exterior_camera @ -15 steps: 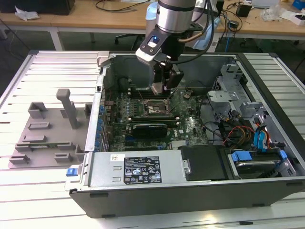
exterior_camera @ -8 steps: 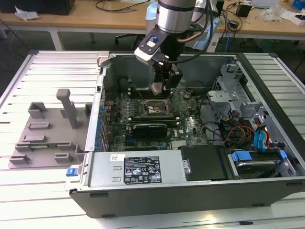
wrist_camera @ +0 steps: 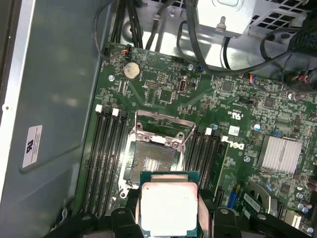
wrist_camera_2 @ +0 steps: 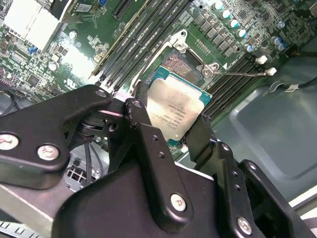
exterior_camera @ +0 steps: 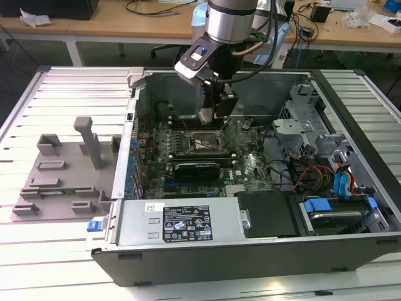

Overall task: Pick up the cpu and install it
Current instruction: 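Place the cpu into insertion slot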

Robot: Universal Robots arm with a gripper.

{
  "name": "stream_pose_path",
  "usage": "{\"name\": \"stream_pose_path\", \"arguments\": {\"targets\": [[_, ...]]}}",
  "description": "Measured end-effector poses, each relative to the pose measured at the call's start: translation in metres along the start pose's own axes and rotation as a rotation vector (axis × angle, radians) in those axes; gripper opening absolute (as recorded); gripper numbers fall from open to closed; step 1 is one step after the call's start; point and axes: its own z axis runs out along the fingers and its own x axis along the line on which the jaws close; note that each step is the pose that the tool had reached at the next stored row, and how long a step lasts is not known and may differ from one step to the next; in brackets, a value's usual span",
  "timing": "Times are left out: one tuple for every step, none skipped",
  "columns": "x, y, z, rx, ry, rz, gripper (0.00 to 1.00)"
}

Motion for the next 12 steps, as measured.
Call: {"name": "stream_pose_path", "arguments": {"targets": [[0.0,0.0,0.0,0.0,0.0003,0.008,0.55],[0.0,0.0,0.0,0.0,0.0006,0.013,0.55],[0.0,0.0,0.0,0.0001,0.0008,0.017,0.55],[0.0,0.0,0.0,0.0002,0.0011,0.022,0.55],[0.0,0.0,0.0,0.0002,0.0012,0.027,0.55],[0.0,0.0,0.0,0.0003,0.0015,0.034,0.55],[0.0,0.0,0.0,0.0003,0.0021,0.045,0.55],[0.0,0.0,0.0,0.0004,0.0024,0.052,0.55],[0.0,0.0,0.0001,0.0004,0.0027,0.057,0.55],[0.0,0.0,0.0,0.0005,0.0031,0.064,0.55],[0.0,0.0,0.0001,0.0005,0.0034,0.071,0.55],[0.0,0.0,0.0001,0.0005,0.0037,0.075,0.55]]}}
